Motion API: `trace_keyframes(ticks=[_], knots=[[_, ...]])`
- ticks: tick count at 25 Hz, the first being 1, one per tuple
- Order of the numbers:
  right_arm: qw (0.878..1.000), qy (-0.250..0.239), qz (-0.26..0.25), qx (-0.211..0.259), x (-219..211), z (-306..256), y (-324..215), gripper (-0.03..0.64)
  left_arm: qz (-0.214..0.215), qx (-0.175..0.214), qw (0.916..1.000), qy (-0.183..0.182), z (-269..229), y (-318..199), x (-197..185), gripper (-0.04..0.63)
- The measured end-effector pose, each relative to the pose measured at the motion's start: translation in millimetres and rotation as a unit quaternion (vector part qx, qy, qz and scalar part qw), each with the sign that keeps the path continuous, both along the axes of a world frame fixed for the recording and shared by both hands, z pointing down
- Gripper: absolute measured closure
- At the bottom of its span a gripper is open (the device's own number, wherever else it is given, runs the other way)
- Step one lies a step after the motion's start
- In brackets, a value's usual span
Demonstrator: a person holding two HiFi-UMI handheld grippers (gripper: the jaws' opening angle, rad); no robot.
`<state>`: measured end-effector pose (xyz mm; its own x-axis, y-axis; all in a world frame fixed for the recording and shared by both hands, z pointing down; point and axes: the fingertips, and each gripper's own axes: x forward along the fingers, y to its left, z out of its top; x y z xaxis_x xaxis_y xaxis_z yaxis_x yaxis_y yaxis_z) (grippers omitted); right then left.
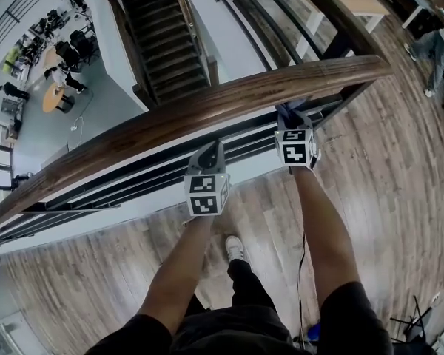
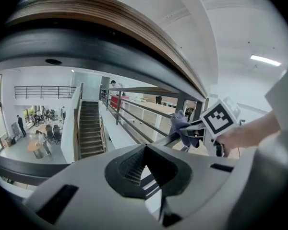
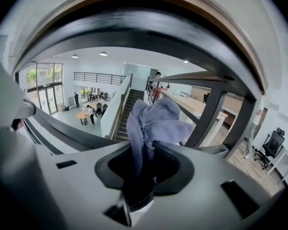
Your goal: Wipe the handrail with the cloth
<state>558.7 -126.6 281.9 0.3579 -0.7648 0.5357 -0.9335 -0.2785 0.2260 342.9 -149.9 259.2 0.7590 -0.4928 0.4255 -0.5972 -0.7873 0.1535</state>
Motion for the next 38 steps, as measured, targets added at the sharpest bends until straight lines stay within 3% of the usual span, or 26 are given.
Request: trace_keyframes(ticks=[12,19,24,26,28,31,34,38], knots=[[0.998,0.014,0.056,-0.014,129.1,2.8,34.8,0.528,0.066,-0.003,0.9977,0.016,-4.7,42.7,88.4,0.595],[0.995,0.027,0.080,-0.048,188.4,6.6,42.4,0.528,0.084,0.011,0.9964,0.000,8.5,46.7,92.7,0.595],[0.989,0.044,0.115,-0.083,192.9,15.5,61.5,0.528,0.071,0.007,0.9974,0.002,19.4,44.5,55.0,0.595],[0.989,0.059,0.115,-0.067,171.8,3.1,53.5,0.526,0.052,0.008,0.9986,0.006,15.0,37.2,30.1,0.595],[0.994,0.077,0.080,-0.016,133.3,-18.9,37.5,0.526,0.027,0.009,0.9996,0.007,8.4,30.6,7.6,0.595],[0.996,0.059,0.023,0.068,50.8,-44.7,25.4,0.526,0.000,0.014,0.9998,0.013,-6.1,24.1,-19.7,0.595],[0.991,0.024,-0.031,0.127,-62.6,-44.0,11.2,0.526,-0.032,0.005,0.9993,0.021,-3.2,13.8,-71.1,0.595],[0.982,-0.017,-0.111,0.153,-246.2,-16.8,-25.8,0.526,-0.067,0.010,0.9977,0.005,27.9,-13.3,-183.6,0.595]])
